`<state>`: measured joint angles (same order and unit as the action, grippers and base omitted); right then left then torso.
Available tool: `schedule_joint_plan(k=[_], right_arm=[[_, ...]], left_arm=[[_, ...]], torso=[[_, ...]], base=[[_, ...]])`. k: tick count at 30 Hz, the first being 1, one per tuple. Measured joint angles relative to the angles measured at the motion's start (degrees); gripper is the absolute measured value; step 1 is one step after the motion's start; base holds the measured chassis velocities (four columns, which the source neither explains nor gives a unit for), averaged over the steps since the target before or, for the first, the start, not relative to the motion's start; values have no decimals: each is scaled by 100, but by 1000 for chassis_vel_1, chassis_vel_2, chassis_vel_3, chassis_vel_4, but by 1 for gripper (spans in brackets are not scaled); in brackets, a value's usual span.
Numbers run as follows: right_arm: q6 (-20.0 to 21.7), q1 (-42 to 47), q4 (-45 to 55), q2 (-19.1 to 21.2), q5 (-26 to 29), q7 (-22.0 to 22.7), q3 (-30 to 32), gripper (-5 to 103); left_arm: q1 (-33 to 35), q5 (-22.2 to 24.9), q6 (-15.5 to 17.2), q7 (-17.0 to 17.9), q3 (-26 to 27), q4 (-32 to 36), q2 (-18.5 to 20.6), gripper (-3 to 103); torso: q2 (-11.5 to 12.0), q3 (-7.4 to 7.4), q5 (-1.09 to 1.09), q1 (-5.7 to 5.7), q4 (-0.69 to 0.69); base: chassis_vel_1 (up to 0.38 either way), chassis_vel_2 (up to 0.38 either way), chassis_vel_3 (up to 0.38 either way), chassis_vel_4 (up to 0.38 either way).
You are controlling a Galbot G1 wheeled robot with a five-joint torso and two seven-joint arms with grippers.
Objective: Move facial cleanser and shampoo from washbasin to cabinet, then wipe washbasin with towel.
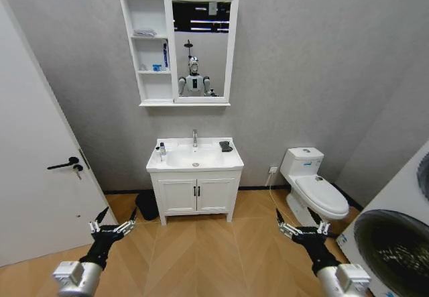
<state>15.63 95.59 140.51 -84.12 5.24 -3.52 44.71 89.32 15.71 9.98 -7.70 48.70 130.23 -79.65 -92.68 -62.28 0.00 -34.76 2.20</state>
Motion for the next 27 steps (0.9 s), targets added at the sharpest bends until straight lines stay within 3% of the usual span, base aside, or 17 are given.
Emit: schedule_joint_plan(k=[11, 27], right_arm=[[7, 0, 23, -3, 18, -113, -23, 100], [13, 12, 57, 4, 21, -156, -31, 100]], left_arm=[[-14, 102, -56, -121, 20, -39, -41, 100], [-21, 85, 2, -184, 9, 45, -48, 100]], torso=[[-1, 1, 0, 2, 0], [0, 0, -1, -1, 1]], base=[[-29, 25, 40, -33], [-219, 218, 217, -214]])
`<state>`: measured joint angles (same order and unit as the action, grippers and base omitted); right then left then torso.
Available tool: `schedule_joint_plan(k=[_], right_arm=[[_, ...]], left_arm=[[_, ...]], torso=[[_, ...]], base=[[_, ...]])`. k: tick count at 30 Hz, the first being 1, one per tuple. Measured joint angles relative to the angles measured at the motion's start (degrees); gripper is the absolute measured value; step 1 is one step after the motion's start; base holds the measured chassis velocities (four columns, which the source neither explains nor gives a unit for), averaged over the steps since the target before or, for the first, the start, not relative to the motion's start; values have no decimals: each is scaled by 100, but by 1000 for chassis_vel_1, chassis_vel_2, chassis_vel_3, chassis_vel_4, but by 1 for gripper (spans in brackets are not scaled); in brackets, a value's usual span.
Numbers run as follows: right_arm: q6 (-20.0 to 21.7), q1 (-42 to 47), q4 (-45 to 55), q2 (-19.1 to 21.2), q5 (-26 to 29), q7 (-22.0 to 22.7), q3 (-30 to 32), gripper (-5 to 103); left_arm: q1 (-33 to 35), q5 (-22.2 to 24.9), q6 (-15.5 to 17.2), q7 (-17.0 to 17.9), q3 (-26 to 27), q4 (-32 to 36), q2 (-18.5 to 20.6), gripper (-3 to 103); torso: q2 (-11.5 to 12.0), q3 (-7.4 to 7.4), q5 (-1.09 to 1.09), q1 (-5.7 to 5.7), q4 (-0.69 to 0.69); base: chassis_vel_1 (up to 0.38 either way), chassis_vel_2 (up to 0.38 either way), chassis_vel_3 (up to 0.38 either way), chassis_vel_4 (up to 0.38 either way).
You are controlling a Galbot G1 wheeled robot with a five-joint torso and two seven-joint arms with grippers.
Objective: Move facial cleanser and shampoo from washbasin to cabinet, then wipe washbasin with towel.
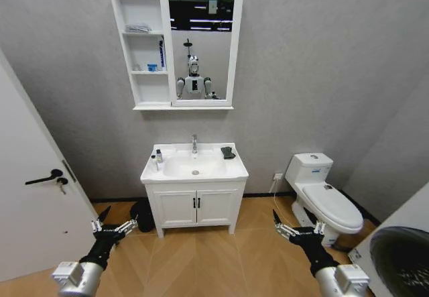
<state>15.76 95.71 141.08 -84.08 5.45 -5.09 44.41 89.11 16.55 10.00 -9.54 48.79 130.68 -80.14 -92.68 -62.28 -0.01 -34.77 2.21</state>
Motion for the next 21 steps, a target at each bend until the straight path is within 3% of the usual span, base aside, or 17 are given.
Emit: schedule_joint_plan(k=[21], right_arm=[[-27, -4, -113, -34, 14, -24, 1, 100]], left_arm=[[-74, -95, -67, -23, -124, 15, -66, 100]], torso=[[0, -1, 1, 0, -1]], base=[[-250, 266, 264, -255]])
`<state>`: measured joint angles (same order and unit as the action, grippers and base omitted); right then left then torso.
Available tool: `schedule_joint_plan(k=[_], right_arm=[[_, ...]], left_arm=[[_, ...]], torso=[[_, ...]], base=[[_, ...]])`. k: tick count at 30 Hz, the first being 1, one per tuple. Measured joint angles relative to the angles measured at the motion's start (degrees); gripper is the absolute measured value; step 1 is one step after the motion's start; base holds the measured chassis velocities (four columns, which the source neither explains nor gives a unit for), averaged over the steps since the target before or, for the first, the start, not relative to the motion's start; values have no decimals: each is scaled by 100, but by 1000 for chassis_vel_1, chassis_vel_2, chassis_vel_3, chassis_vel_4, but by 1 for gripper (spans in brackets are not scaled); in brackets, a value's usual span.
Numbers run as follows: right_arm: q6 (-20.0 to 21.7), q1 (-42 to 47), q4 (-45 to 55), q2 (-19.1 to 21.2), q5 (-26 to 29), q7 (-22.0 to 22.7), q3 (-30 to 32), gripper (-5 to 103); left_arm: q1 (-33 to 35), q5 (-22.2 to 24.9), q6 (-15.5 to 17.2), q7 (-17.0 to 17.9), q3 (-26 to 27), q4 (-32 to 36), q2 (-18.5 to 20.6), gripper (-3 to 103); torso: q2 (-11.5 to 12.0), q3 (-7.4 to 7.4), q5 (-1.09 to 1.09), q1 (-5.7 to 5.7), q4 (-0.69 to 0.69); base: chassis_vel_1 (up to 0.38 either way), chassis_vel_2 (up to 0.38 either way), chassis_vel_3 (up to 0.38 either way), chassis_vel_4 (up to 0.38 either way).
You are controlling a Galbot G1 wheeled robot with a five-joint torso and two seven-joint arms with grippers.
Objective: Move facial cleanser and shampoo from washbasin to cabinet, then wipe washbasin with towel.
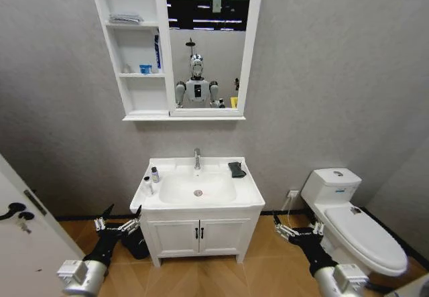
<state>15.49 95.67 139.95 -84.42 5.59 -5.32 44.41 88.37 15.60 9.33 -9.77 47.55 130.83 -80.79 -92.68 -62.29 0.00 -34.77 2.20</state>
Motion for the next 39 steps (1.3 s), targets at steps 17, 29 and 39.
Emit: schedule_joint_plan(k=[17, 29, 39], right_arm=[[-248, -2, -96, -28, -28, -36, -46, 100], [-134, -22, 45, -74, -39, 179, -57, 100], [-46, -283, -293, -32, -31, 167, -133, 100]], left_arm=[[0, -37, -19, -6, -24, 11, -82, 100], [166, -368, -148, 110, -110, 260, -210, 100], [738, -942, -684, 355, -259, 151, -509, 100]], torso=[[0, 0, 2, -2, 0], [-3, 2, 0, 6, -1], [-1, 1, 1, 1, 0]], base=[[-255, 253, 256, -242], [-42, 50, 16, -11], [23, -8, -9, 13]])
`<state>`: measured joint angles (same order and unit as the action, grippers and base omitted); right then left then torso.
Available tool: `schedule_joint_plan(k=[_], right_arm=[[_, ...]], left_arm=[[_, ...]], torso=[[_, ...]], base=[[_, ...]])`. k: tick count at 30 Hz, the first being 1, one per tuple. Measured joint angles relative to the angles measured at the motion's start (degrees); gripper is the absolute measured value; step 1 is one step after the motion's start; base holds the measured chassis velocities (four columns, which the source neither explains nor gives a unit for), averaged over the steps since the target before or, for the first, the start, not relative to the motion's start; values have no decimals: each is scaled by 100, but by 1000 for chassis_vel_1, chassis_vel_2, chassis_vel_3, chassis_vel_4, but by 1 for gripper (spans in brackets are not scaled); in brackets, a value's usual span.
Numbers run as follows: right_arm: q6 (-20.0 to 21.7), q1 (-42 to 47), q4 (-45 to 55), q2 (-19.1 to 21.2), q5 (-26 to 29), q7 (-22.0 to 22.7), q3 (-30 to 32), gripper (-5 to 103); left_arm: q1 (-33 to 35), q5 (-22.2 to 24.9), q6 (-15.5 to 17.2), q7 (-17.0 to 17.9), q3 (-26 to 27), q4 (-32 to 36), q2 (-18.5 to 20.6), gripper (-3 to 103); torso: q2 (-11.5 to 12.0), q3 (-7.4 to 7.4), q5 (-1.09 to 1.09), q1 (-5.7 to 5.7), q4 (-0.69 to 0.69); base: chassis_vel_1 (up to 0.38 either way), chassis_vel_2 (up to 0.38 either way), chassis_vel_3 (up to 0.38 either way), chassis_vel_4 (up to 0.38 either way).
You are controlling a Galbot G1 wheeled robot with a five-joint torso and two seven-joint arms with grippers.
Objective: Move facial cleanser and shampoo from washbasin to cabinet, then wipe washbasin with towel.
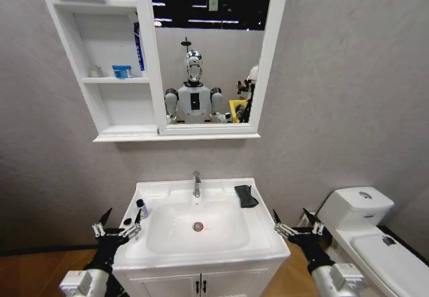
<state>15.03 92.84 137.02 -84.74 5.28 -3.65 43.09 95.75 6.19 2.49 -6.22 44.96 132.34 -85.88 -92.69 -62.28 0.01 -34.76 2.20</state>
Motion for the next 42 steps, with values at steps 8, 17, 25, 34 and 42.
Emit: schedule_joint_plan(k=[8, 17, 25, 34, 42], right_arm=[[380, -343, -250, 47, 88, -132, 48, 100], [151, -313, -443, 24, 295, -174, 111, 100], [50, -322, -458, 9, 332, -183, 100, 100], [-214, -214, -432, 53, 336, -205, 138, 100], [-310, -180, -381, -12, 373, -178, 137, 100]], left_arm=[[184, 162, -880, 130, -65, -554, -117, 100], [519, -65, -866, 139, -165, -678, -79, 100], [685, -313, -839, -48, -214, -909, -136, 100], [-97, -341, -710, 509, -421, -1410, -118, 100], [-267, -354, -572, 583, -419, -1732, -30, 100]], torso=[[0, 0, -2, 0, 0], [0, 0, -1, 0, 0], [0, 0, 0, 0, -1], [1, 0, -1, -1, 1], [1, 0, -1, -1, -1]], base=[[0, 0, 0, 0], [0, 0, 0, 0], [0, 0, 0, 0], [0, 0, 0, 0], [0, 0, 0, 0]])
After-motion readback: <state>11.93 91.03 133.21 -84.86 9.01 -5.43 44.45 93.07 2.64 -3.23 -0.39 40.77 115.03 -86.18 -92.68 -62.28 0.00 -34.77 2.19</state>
